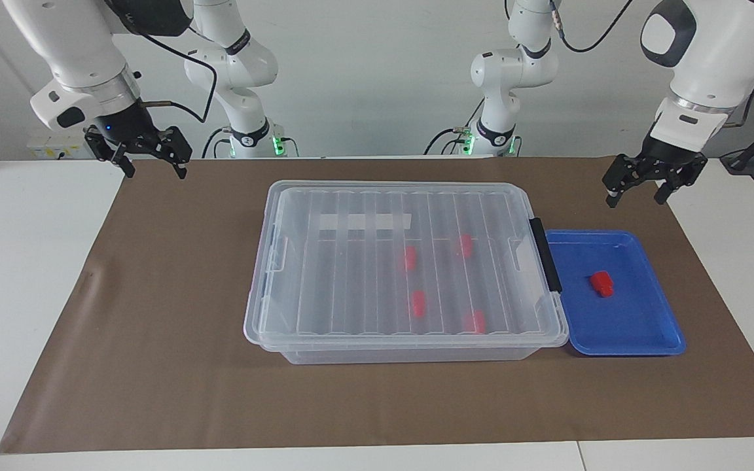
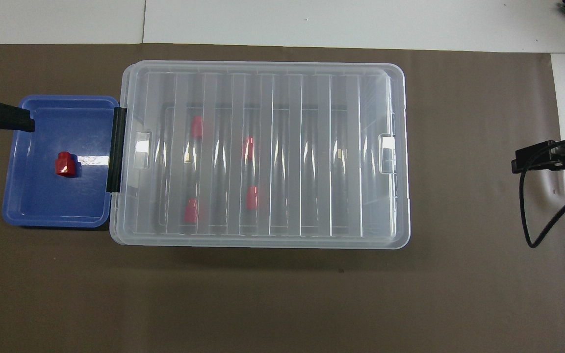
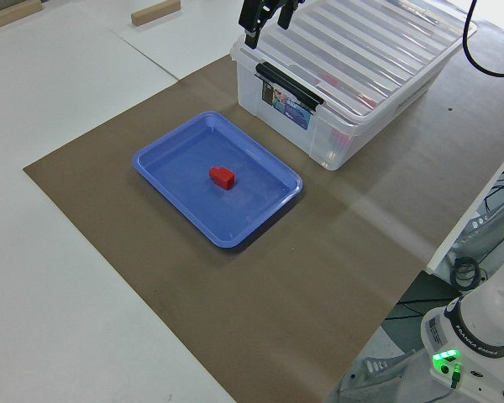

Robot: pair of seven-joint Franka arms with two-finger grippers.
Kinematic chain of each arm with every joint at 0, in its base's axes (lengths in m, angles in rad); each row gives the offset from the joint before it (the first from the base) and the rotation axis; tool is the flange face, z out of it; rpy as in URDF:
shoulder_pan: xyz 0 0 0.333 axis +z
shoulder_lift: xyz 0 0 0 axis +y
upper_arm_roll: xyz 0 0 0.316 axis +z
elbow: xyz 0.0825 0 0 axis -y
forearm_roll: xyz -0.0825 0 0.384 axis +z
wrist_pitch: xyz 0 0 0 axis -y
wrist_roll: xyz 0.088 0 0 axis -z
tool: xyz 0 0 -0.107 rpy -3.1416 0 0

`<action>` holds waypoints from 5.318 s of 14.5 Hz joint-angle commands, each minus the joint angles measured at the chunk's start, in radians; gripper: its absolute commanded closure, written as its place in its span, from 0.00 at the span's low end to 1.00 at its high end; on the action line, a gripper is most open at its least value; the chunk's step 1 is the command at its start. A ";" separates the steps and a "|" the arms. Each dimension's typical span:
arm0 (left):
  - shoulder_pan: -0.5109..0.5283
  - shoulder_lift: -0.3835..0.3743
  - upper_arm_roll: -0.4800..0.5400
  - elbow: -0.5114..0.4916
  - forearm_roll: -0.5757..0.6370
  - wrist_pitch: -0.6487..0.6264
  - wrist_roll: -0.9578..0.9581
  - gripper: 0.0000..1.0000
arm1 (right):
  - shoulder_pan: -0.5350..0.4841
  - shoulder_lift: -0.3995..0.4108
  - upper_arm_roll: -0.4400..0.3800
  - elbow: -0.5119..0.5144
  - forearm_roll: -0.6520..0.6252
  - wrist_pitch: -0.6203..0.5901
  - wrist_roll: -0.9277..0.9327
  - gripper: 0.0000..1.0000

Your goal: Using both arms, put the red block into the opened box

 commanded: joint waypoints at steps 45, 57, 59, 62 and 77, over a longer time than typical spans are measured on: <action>0.091 0.035 0.025 -0.477 -0.003 0.612 0.024 0.00 | 0.100 0.164 0.020 -0.216 -0.285 0.419 0.189 0.00; 0.133 0.156 0.024 -0.616 -0.003 0.884 0.021 0.00 | 0.033 0.163 0.018 -0.216 -0.317 0.408 0.186 0.00; 0.129 0.177 0.024 -0.611 -0.002 0.886 0.023 0.00 | 0.021 0.159 0.018 -0.216 -0.318 0.405 0.185 0.00; 0.119 0.191 0.024 -0.606 -0.003 0.887 0.023 0.00 | 0.002 0.155 0.018 -0.216 -0.318 0.404 0.183 0.00; 0.117 0.201 0.024 -0.506 -0.003 0.768 0.018 1.00 | -0.024 0.130 0.020 -0.206 -0.309 0.382 0.185 0.00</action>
